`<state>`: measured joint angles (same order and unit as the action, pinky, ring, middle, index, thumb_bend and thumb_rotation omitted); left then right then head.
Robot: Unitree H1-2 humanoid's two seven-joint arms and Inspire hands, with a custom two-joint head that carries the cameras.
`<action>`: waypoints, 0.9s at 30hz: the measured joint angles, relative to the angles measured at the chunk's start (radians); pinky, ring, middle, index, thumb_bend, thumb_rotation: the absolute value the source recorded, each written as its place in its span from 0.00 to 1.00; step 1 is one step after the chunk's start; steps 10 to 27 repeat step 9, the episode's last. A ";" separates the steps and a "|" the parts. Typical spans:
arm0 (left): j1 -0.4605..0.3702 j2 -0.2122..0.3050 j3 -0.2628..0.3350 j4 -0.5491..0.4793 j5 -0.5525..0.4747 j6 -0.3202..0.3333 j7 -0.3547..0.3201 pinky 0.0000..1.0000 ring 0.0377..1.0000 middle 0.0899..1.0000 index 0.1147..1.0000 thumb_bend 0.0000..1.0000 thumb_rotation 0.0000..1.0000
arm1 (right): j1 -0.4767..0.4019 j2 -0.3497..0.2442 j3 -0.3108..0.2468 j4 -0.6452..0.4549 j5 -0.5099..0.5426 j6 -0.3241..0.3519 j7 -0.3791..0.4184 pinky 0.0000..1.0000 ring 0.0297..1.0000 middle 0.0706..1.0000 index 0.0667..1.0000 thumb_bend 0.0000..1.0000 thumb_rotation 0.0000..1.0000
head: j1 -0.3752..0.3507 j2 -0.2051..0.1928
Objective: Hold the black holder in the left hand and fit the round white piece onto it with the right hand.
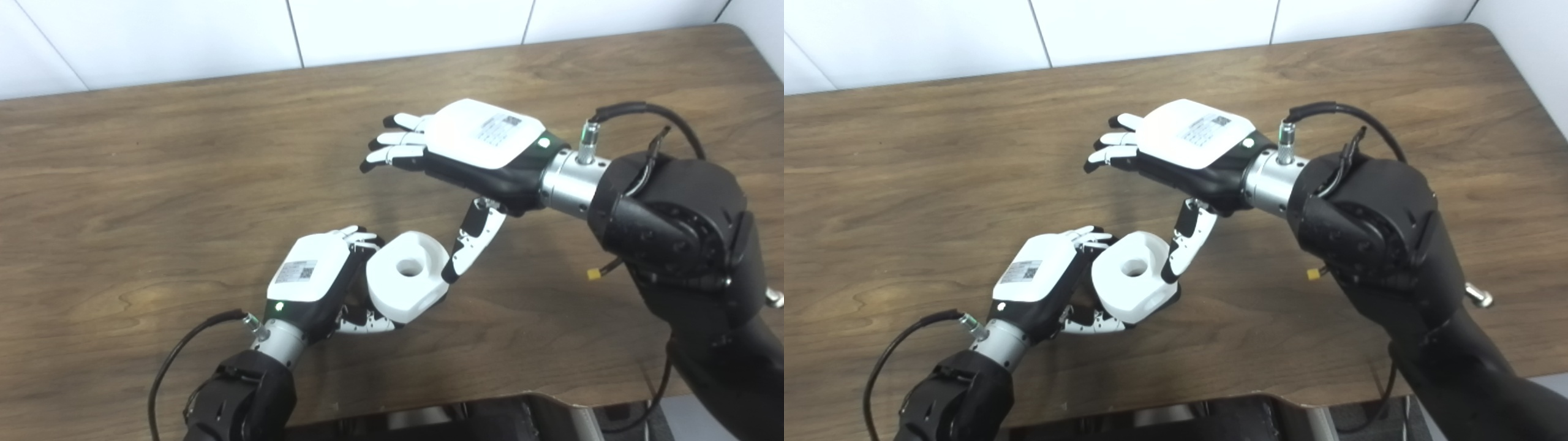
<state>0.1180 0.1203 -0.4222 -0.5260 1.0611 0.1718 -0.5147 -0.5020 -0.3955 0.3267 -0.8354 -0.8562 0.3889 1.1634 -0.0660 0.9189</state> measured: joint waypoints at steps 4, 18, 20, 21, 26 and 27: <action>0.000 0.000 0.001 0.000 0.000 0.000 0.000 0.87 0.89 0.80 0.42 0.51 0.05 | -0.011 -0.003 -0.018 0.000 0.003 0.012 0.000 0.91 1.00 0.92 0.86 1.00 0.33 | -0.002 -0.002; 0.000 0.001 0.002 0.000 -0.001 -0.001 -0.001 0.88 0.89 0.80 0.42 0.51 0.05 | -0.012 -0.001 -0.070 -0.003 0.016 0.016 0.000 0.90 1.00 0.93 0.86 1.00 0.33 | 0.002 -0.003; 0.000 0.001 0.002 0.000 -0.001 -0.001 -0.001 0.88 0.89 0.80 0.42 0.51 0.05 | -0.012 -0.001 -0.070 -0.003 0.016 0.016 0.000 0.90 1.00 0.93 0.86 1.00 0.33 | 0.002 -0.003; 0.000 0.001 0.002 0.000 -0.001 -0.001 -0.001 0.88 0.89 0.80 0.42 0.51 0.05 | -0.012 -0.001 -0.070 -0.003 0.016 0.016 0.000 0.90 1.00 0.93 0.86 1.00 0.33 | 0.002 -0.003; 0.000 0.001 0.002 0.000 -0.001 -0.001 -0.001 0.88 0.89 0.80 0.42 0.51 0.05 | -0.012 -0.001 -0.070 -0.003 0.016 0.016 0.000 0.90 1.00 0.93 0.86 1.00 0.33 | 0.002 -0.003; 0.000 0.001 0.002 0.000 -0.001 -0.001 -0.001 0.88 0.89 0.80 0.42 0.51 0.05 | -0.012 -0.001 -0.070 -0.003 0.016 0.016 0.000 0.90 1.00 0.93 0.86 1.00 0.33 | 0.002 -0.003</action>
